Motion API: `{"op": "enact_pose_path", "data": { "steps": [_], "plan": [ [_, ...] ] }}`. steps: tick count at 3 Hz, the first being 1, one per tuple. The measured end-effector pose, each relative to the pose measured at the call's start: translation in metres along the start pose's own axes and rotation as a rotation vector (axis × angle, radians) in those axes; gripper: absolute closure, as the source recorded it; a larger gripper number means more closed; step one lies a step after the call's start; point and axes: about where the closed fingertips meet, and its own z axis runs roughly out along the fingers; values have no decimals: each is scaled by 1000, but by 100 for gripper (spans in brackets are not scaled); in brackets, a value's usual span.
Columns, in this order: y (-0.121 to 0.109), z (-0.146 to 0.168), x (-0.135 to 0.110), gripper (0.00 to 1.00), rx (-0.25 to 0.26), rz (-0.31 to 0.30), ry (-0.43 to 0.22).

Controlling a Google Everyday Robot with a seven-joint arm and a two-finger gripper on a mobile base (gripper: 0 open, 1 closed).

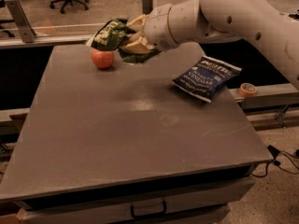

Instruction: Move green jalapeno chip bag near apple

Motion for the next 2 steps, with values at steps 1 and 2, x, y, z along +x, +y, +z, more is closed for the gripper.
{"op": "enact_pose_path", "data": {
  "steps": [1, 2],
  "plan": [
    [-22, 16, 47, 100, 9, 42, 28],
    [-33, 25, 89, 82, -2, 82, 100]
  ]
}}
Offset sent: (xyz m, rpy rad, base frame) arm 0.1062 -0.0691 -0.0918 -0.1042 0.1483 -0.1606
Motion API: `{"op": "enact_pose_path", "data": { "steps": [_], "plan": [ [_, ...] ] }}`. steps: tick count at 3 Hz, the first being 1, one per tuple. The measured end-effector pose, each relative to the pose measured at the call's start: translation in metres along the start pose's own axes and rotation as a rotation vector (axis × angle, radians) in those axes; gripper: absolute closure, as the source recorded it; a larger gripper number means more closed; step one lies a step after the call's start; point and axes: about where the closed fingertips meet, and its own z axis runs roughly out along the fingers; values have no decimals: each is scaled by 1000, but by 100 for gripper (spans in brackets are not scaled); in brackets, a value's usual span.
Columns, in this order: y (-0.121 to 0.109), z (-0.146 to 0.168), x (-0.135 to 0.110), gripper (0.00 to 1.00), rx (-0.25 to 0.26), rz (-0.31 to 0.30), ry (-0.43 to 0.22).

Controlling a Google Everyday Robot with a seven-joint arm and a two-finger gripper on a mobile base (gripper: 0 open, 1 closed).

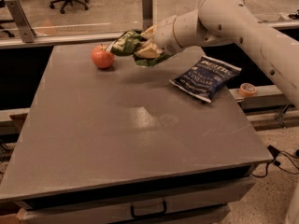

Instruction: Move green jalapeno chip bag near apple

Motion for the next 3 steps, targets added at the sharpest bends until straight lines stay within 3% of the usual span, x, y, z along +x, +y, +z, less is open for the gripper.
{"op": "enact_pose_path", "data": {
  "steps": [1, 3],
  "plan": [
    [-5, 8, 29, 59, -15, 30, 58],
    [-10, 30, 49, 12, -33, 60, 100]
  ]
}}
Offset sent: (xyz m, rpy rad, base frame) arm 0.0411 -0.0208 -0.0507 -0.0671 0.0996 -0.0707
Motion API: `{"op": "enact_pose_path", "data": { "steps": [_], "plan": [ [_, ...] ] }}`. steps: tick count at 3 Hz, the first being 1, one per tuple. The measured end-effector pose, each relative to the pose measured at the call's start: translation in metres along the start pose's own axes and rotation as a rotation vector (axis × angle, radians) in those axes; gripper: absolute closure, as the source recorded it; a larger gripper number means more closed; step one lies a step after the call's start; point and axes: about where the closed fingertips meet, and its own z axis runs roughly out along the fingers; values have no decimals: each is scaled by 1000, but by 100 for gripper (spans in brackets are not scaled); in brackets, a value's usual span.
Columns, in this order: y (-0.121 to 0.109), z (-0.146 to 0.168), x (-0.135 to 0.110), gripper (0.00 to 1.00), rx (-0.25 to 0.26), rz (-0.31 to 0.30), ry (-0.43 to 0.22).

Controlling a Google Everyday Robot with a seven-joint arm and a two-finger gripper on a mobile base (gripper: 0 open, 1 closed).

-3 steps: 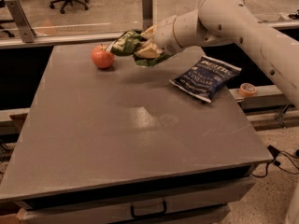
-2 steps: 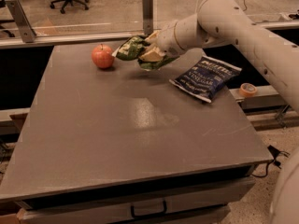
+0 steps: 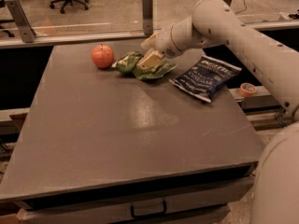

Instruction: Move green jalapeno chip bag near apple

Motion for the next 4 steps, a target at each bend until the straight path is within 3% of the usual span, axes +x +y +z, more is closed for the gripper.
{"op": "enact_pose_path", "data": {
  "steps": [1, 2, 3, 4],
  "plan": [
    [-1, 6, 1, 0, -2, 6, 9],
    [-2, 6, 1, 0, -1, 7, 8],
    [-14, -32, -27, 0, 45, -12, -71],
    [-31, -126, -79, 0, 127, -80, -194]
  ]
}}
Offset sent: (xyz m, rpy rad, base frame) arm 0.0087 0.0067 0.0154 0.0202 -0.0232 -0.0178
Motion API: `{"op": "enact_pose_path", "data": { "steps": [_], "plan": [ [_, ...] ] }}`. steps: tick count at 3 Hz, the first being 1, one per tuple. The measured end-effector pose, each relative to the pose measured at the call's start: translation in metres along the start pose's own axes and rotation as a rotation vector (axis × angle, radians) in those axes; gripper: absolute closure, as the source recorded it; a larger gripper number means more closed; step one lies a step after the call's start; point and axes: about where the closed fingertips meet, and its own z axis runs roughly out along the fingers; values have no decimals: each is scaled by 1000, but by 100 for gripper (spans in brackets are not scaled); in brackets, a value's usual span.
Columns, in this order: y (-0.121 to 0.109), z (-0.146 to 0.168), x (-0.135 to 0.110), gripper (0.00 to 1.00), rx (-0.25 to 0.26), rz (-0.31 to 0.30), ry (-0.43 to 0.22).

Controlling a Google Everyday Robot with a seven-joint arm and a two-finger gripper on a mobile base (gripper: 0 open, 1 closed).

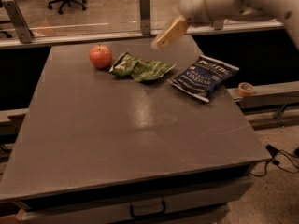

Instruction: Move green jalapeno chip bag near apple

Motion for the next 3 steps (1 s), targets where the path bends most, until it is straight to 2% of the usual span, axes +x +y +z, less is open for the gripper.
{"op": "enact_pose_path", "data": {
  "steps": [1, 2, 3],
  "plan": [
    [-30, -107, -77, 0, 72, -137, -50],
    [-32, -98, -59, 0, 50, -146, -75],
    [-34, -99, -60, 0, 52, -151, -79]
  ]
}}
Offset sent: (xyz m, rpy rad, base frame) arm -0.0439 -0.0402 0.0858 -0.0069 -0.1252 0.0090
